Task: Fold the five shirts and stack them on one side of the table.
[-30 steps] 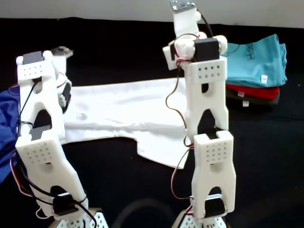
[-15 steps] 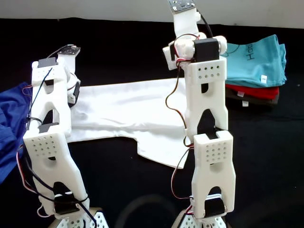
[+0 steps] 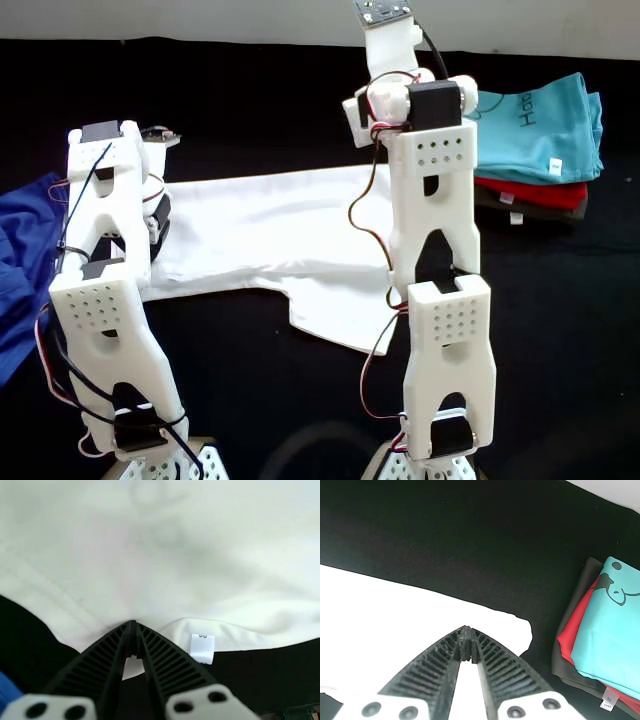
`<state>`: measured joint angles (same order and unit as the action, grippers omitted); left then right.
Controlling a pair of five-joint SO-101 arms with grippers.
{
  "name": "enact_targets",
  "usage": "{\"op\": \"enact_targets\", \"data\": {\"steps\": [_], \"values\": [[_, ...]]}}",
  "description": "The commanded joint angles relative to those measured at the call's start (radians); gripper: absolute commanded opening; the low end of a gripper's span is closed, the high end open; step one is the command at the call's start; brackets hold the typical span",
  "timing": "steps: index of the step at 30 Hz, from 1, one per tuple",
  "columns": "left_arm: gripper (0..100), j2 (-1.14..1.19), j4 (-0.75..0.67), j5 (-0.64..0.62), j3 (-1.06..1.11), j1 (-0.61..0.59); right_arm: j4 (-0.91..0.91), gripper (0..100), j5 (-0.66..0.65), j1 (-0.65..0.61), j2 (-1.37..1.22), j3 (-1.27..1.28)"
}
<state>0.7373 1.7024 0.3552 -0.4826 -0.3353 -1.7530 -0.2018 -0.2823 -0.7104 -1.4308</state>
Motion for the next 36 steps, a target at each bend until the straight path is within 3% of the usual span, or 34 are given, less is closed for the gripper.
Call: {"op": "enact_targets", "data": {"steps": [1, 10, 13, 19, 25, 30, 36], "values": [[1, -0.088, 0.018, -0.006, -0.028, -0.051, -0.01, 0.5, 0.005, -0.005, 0.071, -0.001], [1, -0.14, 0.049, 0.23, 0.073, -0.142, -0.013, 0.5, 0.005, -0.031, 0.151, 0.001], [1, -0.136, 0.049, 0.249, 0.107, -0.14, -0.013, 0.5, 0.005, -0.053, 0.194, 0.001], [1, -0.216, 0.044, 0.155, -0.001, -0.108, -0.013, 0.5, 0.005, -0.056, 0.165, 0.001], [1, -0.26, 0.044, -0.037, -0.073, 0.002, -0.013, 0.5, 0.006, -0.054, 0.128, 0.001], [1, -0.177, 0.015, -0.044, 0.033, 0.081, -0.013, 0.5, 0.008, -0.056, 0.137, -0.005], [1, -0.168, 0.025, -0.044, 0.143, 0.012, -0.015, 0.5, 0.008, -0.059, 0.243, 0.002]]}}
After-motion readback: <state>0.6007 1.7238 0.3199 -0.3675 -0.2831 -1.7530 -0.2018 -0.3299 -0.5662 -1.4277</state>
